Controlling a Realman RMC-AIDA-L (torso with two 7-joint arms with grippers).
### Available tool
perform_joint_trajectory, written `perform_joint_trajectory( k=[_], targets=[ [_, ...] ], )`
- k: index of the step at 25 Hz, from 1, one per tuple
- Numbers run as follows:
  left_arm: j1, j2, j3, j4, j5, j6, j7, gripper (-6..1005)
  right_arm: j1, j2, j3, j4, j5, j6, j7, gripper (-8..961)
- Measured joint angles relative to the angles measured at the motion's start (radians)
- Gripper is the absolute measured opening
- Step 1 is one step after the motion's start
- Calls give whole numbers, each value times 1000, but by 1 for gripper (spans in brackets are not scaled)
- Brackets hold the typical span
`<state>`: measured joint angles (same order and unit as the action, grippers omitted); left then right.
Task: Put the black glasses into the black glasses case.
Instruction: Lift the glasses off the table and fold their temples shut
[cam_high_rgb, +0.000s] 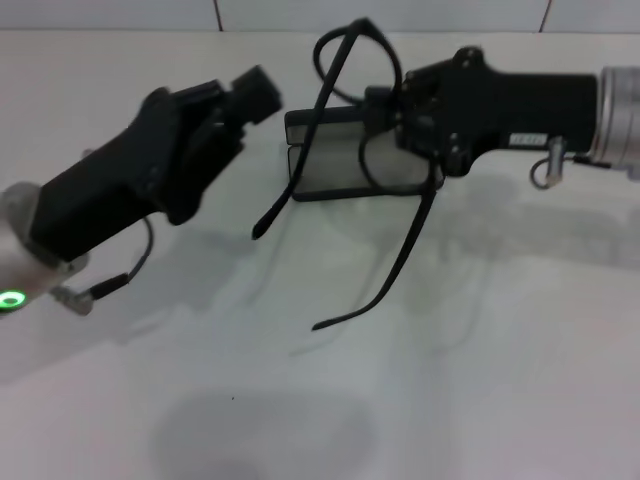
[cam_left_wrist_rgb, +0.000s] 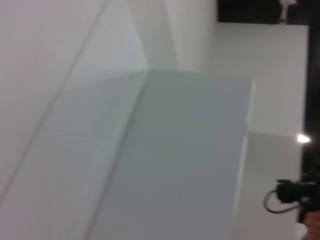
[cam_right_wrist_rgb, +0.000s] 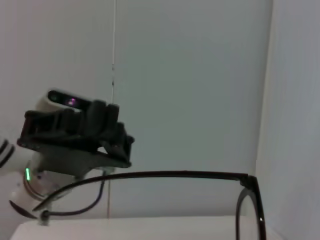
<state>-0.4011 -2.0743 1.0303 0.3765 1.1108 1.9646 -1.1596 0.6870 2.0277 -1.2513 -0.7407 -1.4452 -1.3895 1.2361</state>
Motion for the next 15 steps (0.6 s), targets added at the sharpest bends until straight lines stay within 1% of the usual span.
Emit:
perform_joint_trajectory(
  k=[2, 5, 11, 15],
  targets=[
    [-28, -3, 1, -1, 21, 0, 0, 68, 5, 0, -26, 34, 33, 5, -16, 113],
    [-58, -6, 3, -2, 53, 4, 0, 43, 14, 0, -38, 63, 61, 2, -18, 113],
    [-98, -10, 11, -5, 97, 1, -6, 35, 18, 0, -78, 81, 113, -12, -23, 113],
    [-112, -10, 13, -29, 107, -11, -1, 35, 19, 0, -115, 81, 148, -30, -37, 114]
  ],
)
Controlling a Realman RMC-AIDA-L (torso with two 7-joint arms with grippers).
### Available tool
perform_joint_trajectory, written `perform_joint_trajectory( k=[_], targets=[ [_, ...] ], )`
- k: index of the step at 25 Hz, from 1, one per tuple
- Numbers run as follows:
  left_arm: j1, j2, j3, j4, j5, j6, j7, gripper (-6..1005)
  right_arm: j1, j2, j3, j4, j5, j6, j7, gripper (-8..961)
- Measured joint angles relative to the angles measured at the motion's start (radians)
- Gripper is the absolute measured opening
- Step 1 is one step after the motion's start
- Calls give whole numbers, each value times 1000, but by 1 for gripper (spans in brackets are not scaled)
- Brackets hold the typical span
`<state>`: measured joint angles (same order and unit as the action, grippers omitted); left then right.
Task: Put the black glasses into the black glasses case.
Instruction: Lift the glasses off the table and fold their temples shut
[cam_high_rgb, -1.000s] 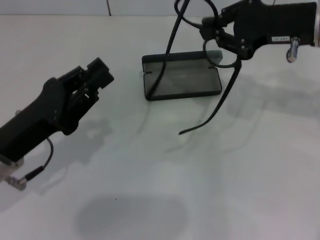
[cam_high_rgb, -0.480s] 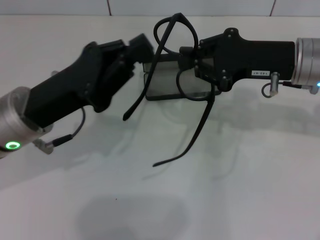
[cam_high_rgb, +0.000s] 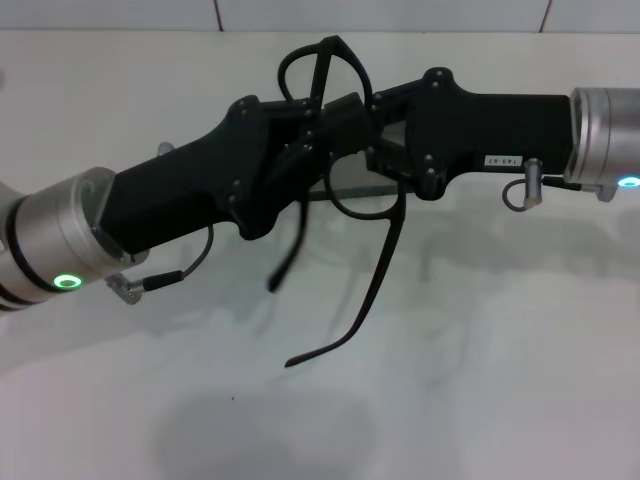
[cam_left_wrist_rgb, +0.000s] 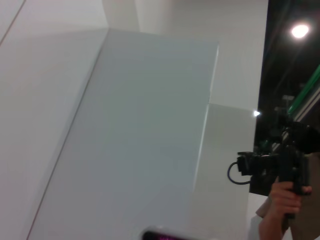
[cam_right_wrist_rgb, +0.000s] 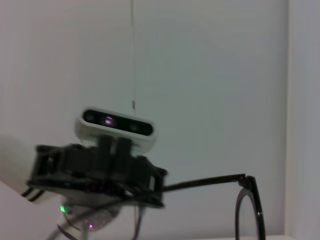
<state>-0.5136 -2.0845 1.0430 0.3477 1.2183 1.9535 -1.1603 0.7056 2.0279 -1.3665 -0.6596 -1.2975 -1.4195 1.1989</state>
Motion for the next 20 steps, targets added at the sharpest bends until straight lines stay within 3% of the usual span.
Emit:
perform_joint_trajectory(
  k=[20],
  targets=[
    [2, -3, -6, -57, -2, -70, 30, 36, -8, 0, -25, 1, 58, -46, -42, 114]
  ],
)
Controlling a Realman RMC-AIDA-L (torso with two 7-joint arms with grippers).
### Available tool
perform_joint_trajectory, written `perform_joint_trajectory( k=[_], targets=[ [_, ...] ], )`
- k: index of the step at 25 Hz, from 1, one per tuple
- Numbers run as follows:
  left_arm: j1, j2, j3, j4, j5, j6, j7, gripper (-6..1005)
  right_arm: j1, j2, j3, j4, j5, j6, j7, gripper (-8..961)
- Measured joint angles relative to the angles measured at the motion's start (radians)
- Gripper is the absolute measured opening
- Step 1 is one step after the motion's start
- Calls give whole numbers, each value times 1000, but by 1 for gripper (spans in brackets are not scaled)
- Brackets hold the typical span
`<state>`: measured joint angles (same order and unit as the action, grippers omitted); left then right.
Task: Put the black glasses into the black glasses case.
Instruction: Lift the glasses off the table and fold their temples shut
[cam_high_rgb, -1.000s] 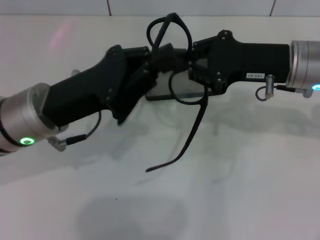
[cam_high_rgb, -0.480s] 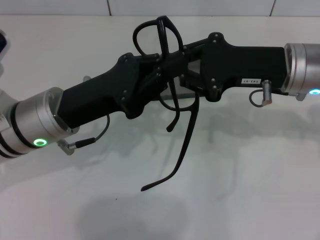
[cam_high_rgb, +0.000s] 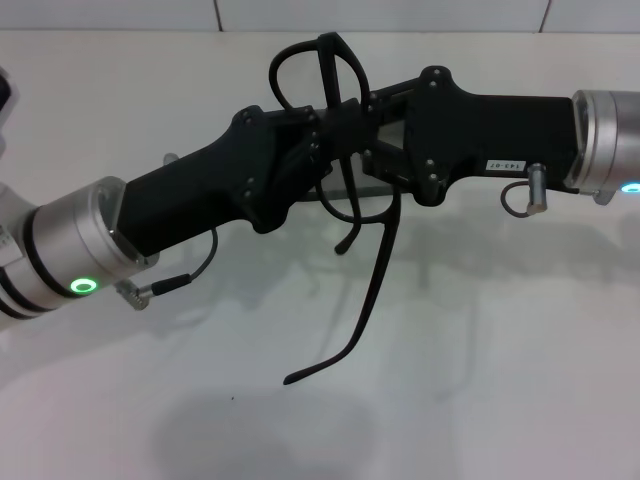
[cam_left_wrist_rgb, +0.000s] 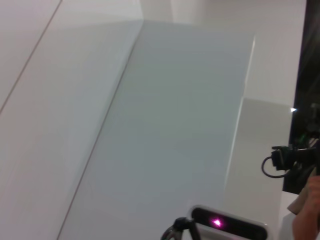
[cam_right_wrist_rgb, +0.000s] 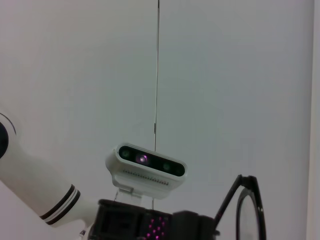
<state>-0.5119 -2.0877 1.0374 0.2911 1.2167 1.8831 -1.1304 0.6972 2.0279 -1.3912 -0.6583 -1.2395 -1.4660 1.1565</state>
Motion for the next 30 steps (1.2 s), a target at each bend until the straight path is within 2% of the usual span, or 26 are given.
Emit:
perform_joint_trajectory(
  k=[12, 19, 24, 30],
  targets=[
    [-10, 0, -2, 1, -3, -40, 0, 36, -1, 0, 8, 3, 13, -6, -30, 113],
    [-2, 2, -15, 7, -34, 19, -6, 36, -15, -5, 17, 45, 112, -12, -83, 113],
    [25, 17, -27, 7, -120, 61, -12, 36, -59, -8, 87, 33, 168, -98, -100, 113],
    [27, 25, -18, 5, -85, 57, -4, 36, -82, -6, 202, 43, 321, -292, -98, 113]
  ],
)
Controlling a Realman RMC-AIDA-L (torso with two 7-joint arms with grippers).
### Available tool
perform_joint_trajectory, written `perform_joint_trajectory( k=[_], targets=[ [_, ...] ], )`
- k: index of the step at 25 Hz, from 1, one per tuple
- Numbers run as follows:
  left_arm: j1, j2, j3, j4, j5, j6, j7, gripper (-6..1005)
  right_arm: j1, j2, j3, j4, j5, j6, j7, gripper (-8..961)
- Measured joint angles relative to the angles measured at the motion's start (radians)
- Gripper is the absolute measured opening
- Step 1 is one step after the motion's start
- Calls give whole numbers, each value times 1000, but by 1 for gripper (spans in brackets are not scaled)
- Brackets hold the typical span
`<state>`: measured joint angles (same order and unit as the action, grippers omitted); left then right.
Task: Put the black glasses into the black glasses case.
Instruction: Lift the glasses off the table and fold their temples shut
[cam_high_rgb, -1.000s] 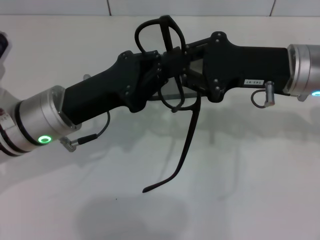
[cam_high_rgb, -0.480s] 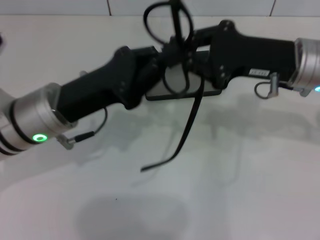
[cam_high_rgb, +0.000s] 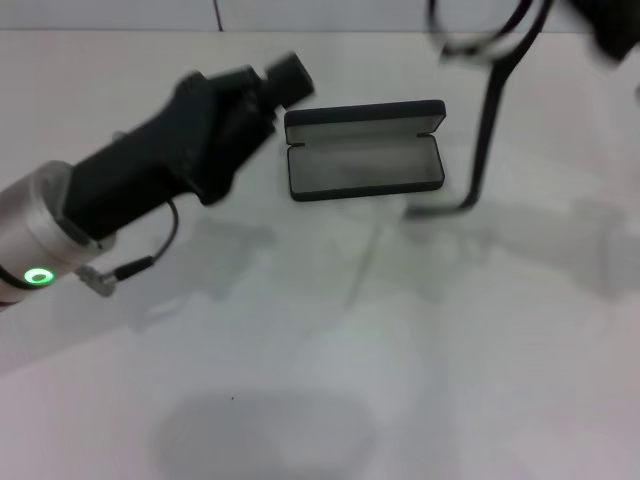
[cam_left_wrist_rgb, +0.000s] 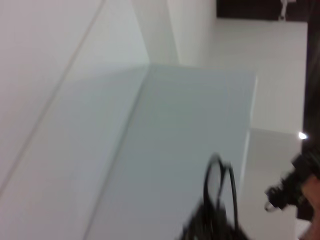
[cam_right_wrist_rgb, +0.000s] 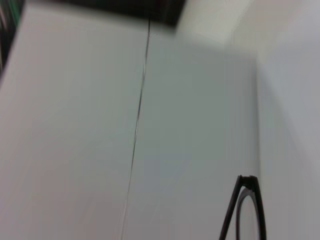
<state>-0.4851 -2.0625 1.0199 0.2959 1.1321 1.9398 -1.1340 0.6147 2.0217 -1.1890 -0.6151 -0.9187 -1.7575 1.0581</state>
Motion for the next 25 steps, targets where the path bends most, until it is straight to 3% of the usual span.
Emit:
perform_joint_trajectory(
  k=[6, 12, 15, 21, 25],
  targets=[
    [-100, -21, 0, 6, 197, 0, 16, 36, 19, 3, 3, 32, 188, 2, -76, 113],
    [-165, -37, 43, -25, 227, 6, 76, 37, 147, 6, -72, 220, 206, 91, -212, 113],
    [-158, -39, 50, -49, 154, 13, 107, 37, 178, 6, -146, 278, 207, 143, -245, 113],
    [-92, -37, 49, -66, 8, 33, 122, 37, 177, 6, -419, 279, 324, 256, -297, 113],
    [-56, -36, 49, -76, -57, 27, 121, 37, 157, 6, -496, 257, 363, 290, -314, 113]
  ],
)
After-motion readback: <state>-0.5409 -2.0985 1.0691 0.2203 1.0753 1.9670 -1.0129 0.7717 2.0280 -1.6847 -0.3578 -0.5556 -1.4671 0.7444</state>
